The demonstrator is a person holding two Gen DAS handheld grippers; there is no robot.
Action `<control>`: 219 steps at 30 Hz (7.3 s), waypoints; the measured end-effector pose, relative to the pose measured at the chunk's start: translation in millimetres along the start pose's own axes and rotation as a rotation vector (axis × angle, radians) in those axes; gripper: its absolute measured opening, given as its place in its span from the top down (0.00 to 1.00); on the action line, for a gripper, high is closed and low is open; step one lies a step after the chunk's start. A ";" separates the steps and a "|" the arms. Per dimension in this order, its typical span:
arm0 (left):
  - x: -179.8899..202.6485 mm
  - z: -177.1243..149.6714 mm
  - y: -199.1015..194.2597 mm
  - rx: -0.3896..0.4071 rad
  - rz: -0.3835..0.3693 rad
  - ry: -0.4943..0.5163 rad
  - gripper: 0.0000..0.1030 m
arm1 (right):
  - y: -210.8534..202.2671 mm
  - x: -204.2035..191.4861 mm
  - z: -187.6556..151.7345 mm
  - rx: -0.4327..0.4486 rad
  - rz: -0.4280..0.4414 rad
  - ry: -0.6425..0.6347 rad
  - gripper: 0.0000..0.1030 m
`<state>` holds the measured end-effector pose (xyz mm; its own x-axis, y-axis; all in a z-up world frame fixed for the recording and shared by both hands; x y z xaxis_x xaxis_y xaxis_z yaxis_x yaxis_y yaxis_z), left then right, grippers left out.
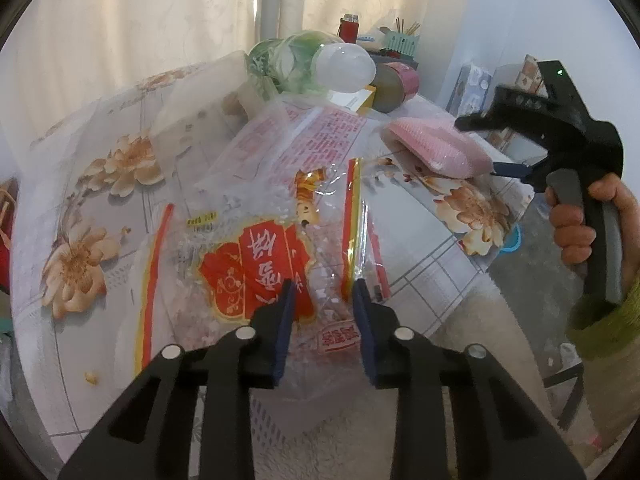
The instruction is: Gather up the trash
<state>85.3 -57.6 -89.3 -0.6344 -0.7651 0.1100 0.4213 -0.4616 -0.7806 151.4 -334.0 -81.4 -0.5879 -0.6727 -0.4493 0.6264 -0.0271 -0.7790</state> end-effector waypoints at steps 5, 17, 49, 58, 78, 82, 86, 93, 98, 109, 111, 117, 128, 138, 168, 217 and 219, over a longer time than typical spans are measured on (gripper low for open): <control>-2.7 -2.3 -2.0 0.011 -0.030 -0.025 0.79 | 2.5 -11.3 -8.7 0.001 -0.058 -0.051 0.34; -16.1 -6.1 -12.4 0.023 -0.065 -0.077 0.90 | -21.0 -17.4 -26.1 0.041 0.007 0.001 0.70; 147.4 147.6 -50.8 0.123 -0.398 0.205 0.97 | -167.8 106.4 -3.8 0.379 0.034 0.150 0.75; 286.3 241.4 104.2 -0.086 -0.441 0.340 0.97 | -131.1 222.9 51.8 0.377 -0.149 0.280 0.74; 444.7 246.7 408.6 -0.552 -0.356 0.214 0.50 | 10.7 397.1 124.3 0.171 -0.364 0.473 0.60; 444.8 248.8 406.4 -0.517 -0.360 0.226 0.40 | 14.1 399.1 116.6 0.155 -0.377 0.484 0.55; 444.0 255.2 403.9 -0.501 -0.376 0.204 0.39 | 9.1 399.0 112.4 0.165 -0.379 0.492 0.54; 439.9 271.4 370.9 -0.460 -0.407 0.195 0.37 | -16.1 393.3 105.8 0.210 -0.385 0.478 0.54; 425.1 291.0 329.8 -0.411 -0.456 0.161 0.35 | -44.2 380.9 93.8 0.250 -0.384 0.470 0.54; 367.8 312.3 200.9 -0.299 -0.536 0.207 0.29 | -79.5 336.0 63.1 0.272 -0.306 0.397 0.48; 350.9 305.5 176.8 -0.282 -0.535 0.238 0.26 | -73.5 327.4 53.2 0.252 -0.265 0.383 0.43; 289.7 273.1 115.6 -0.196 -0.497 0.309 0.23 | -29.2 306.6 25.4 0.166 -0.172 0.356 0.39; 225.3 225.7 75.2 -0.081 -0.385 0.372 0.23 | 76.5 293.7 9.7 -0.002 -0.087 0.387 0.39; 271.8 258.0 122.7 -0.184 -0.388 0.503 0.23 | 36.0 299.0 -24.3 0.062 -0.093 0.547 0.39; 310.9 134.3 549.4 -0.700 -0.022 2.270 0.13 | -3.7 432.7 -90.3 0.179 -0.293 0.815 0.32; 322.7 43.2 691.9 -0.655 -0.445 2.101 0.64 | 67.4 444.3 -133.3 -0.026 -0.293 0.899 0.32; 319.4 46.5 695.9 -0.640 -0.425 2.145 0.77 | 69.5 440.0 -130.4 -0.028 -0.311 0.872 0.32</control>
<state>205.9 -644.1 -568.8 -0.3216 0.9468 0.0072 0.2031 0.0764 -0.9762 -130.5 -535.5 -390.2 -0.9117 0.1567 -0.3797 0.3702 -0.0871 -0.9248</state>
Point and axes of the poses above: each gripper's, at about its wrist camera, not at the fingertips, and y roughly the way its jaws point, x to its right, z to its top, the point moved 3 cm from there along y, roughly the way its jaws point, and after that the axes turned 3 degrees about y, right-handed, at the moved point
